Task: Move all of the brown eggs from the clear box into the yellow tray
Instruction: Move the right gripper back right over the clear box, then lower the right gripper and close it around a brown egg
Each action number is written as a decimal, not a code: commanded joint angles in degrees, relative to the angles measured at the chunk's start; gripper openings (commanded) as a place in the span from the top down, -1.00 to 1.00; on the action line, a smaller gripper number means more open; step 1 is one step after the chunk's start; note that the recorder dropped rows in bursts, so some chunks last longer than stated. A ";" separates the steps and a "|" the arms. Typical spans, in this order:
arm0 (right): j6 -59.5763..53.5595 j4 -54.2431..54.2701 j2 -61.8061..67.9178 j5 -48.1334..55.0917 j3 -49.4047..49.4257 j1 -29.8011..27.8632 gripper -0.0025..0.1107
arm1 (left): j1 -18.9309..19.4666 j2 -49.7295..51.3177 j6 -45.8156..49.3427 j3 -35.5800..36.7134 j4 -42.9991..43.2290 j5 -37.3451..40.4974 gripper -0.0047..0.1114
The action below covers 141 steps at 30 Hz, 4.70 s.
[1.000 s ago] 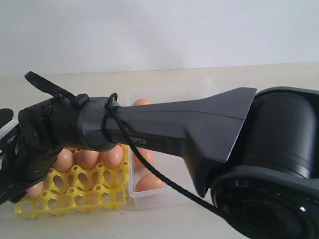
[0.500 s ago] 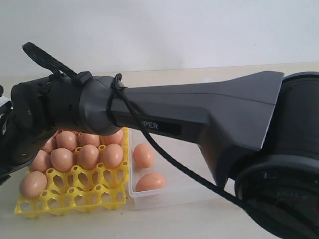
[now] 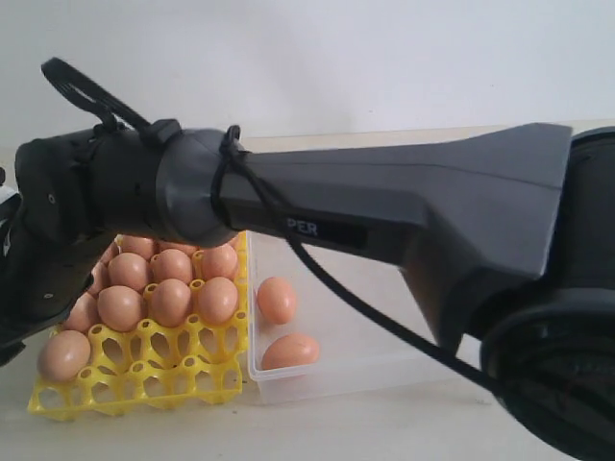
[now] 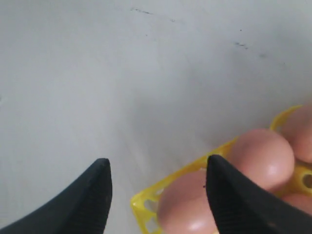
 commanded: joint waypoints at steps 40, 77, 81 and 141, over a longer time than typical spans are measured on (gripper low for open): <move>12.47 -0.80 -17.33 -1.85 32.64 -28.59 0.06 | -0.28 -0.32 -0.23 -0.23 -0.17 -0.35 0.92; 8.79 7.77 -12.29 -4.42 31.61 -25.46 -0.12 | -0.28 -0.32 -0.23 -0.23 -0.17 -0.35 0.92; 8.79 7.77 -11.67 -5.70 31.61 -25.33 -0.12 | -0.28 -0.32 -0.23 -0.23 -0.17 -0.35 0.92; -2.09 4.50 -6.66 -7.20 28.21 -25.44 0.96 | -0.28 -0.32 -0.23 -0.23 -0.17 -0.35 0.92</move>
